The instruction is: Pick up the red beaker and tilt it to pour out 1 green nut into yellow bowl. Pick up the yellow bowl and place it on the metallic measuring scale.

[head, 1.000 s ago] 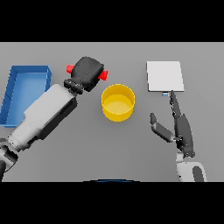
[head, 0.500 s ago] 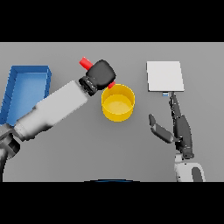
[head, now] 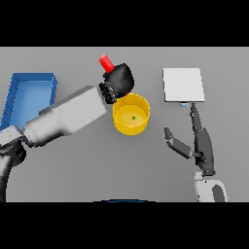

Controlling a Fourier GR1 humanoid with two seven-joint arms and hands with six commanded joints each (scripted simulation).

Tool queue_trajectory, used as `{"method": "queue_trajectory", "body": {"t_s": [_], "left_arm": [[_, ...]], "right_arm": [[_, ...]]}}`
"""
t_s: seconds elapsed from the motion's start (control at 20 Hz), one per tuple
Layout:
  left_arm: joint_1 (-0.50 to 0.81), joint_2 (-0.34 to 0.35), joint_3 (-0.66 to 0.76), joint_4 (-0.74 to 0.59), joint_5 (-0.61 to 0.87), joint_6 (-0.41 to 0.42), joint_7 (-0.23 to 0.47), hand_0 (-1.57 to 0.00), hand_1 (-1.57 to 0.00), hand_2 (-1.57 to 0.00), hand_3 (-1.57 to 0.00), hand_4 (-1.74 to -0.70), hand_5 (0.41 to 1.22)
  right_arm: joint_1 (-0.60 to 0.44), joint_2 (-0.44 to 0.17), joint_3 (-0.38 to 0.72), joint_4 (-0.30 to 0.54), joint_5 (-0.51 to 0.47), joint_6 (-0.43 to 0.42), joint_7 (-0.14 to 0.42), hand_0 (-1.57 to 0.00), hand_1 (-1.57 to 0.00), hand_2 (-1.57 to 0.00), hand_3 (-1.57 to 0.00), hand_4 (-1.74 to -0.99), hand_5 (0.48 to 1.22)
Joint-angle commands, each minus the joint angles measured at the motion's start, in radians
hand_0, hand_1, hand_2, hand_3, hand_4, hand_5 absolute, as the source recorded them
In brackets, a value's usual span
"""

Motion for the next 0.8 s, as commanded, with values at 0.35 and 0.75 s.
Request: {"method": "queue_trajectory", "body": {"t_s": [0.35,0.75], "left_arm": [[-0.089,-0.022,-0.144,0.047,-0.064,-0.006,-0.077,-1.57,-1.57,-1.57,-1.57,-1.73,1.221],[-0.268,0.039,-0.102,0.125,-0.015,0.041,-0.127,-1.57,-1.57,-1.4,-1.51,-1.68,1.221]], "right_arm": [[0.013,0.005,0.015,0.004,0.026,-0.012,-0.039,0.0,0.0,0.0,0.0,-1.21,0.592],[0.008,0.006,0.018,0.003,0.045,-0.026,-0.039,0.0,0.0,0.0,0.0,-1.201,0.592]]}}
